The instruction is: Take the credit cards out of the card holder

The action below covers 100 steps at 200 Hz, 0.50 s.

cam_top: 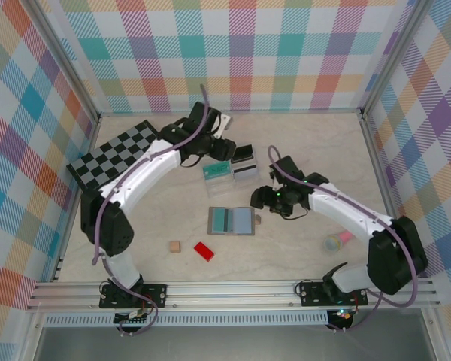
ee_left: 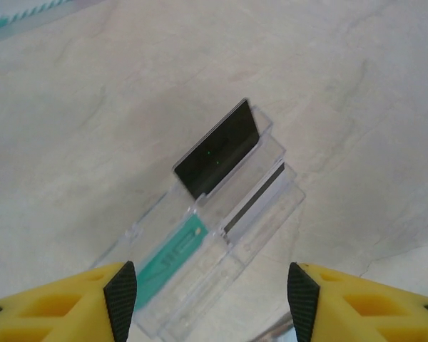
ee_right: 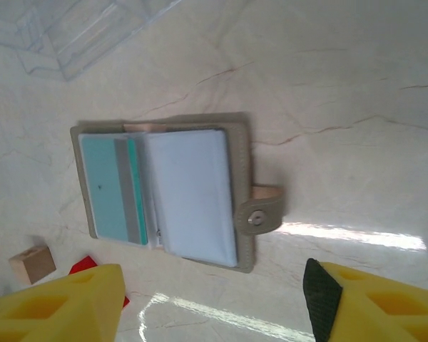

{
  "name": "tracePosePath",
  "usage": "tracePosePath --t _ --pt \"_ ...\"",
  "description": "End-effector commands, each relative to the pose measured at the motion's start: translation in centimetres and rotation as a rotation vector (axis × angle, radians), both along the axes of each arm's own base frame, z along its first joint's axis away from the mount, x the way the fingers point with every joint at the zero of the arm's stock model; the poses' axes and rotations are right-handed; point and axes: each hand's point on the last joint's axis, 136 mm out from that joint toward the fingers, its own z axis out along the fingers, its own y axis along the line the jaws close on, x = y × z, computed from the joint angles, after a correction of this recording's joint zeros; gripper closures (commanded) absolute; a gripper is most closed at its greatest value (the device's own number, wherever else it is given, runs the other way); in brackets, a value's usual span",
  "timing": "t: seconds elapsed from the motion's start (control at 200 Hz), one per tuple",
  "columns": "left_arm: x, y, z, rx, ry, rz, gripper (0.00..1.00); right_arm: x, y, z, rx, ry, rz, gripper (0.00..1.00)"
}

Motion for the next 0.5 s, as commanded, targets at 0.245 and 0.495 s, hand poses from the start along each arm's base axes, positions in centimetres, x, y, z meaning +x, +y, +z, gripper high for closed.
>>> tracePosePath --t 0.245,0.495 --pt "-6.9 6.5 -8.6 -0.088 0.261 0.432 0.4 0.0 4.9 -3.8 -0.16 0.058 0.041 0.53" --pt "-10.5 5.6 -13.0 -0.202 0.419 0.428 0.49 1.1 3.5 -6.3 -0.29 0.072 -0.042 0.55"
